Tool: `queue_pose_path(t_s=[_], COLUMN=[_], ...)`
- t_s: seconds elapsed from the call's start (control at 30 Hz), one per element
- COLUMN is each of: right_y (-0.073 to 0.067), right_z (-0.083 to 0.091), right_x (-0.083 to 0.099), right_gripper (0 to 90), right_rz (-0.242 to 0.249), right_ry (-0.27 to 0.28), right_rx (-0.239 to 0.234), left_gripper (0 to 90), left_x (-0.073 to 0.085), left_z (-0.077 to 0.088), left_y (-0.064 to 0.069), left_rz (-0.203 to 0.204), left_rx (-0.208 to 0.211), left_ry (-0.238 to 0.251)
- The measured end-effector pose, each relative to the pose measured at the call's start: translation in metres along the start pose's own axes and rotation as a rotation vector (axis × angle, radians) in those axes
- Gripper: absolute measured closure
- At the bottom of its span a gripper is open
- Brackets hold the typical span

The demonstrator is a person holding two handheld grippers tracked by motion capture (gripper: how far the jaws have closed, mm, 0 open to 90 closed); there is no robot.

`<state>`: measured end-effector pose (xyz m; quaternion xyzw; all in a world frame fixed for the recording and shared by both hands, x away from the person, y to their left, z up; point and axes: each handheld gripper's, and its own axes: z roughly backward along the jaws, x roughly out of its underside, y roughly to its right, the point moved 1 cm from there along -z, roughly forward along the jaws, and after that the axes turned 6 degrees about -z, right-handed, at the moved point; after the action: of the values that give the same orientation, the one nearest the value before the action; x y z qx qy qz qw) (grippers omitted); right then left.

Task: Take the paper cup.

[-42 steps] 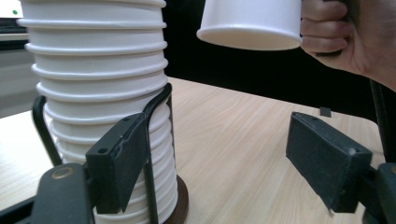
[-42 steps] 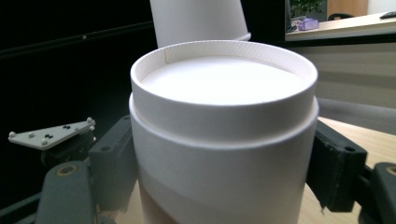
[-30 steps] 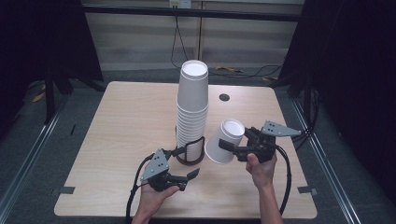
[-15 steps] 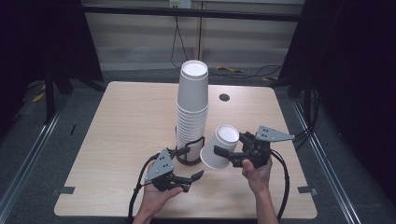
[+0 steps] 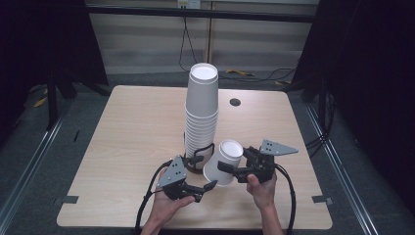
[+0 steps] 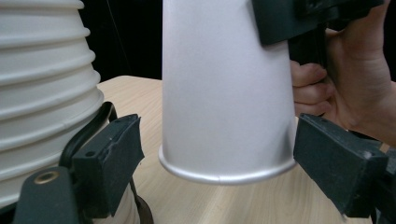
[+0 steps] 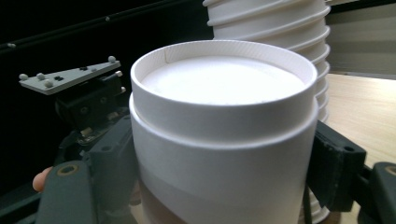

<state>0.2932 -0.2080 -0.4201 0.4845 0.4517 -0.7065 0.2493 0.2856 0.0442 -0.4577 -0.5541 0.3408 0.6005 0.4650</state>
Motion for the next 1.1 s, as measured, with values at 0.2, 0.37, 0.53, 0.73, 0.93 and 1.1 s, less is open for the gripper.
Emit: queue_pose_path(t_s=[0.2,0.37,0.53,0.73,0.93,1.1], right_y=[-0.002,-0.004,-0.006,-0.008,-0.009,-0.008], right_z=[-0.003,-0.006,-0.012,-0.016,-0.018,-0.018], right_x=[0.001,0.002,0.005,0.007,0.008,0.008], right_gripper=[22.6,22.6,22.6,22.6,22.5,21.4], right_rz=[0.005,0.009,0.008,0.009,0.013,0.009], right_ry=[-0.001,-0.009,-0.016,-0.020,-0.022,-0.021], right_rx=[-0.016,-0.036,-0.054,-0.068,-0.075,-0.077], left_gripper=[12.5,10.2,6.5,10.2,12.0,13.6], left_x=[0.002,0.002,0.001,0.000,0.000,0.000], left_z=[-0.006,-0.010,-0.016,-0.019,-0.020,-0.020], left_y=[-0.001,0.000,0.001,0.002,0.002,0.000], left_rz=[0.013,0.017,0.041,0.031,0.039,0.039], left_rx=[0.040,0.060,0.057,0.065,0.077,0.081], left_ry=[0.038,0.032,0.013,0.008,0.010,0.003])
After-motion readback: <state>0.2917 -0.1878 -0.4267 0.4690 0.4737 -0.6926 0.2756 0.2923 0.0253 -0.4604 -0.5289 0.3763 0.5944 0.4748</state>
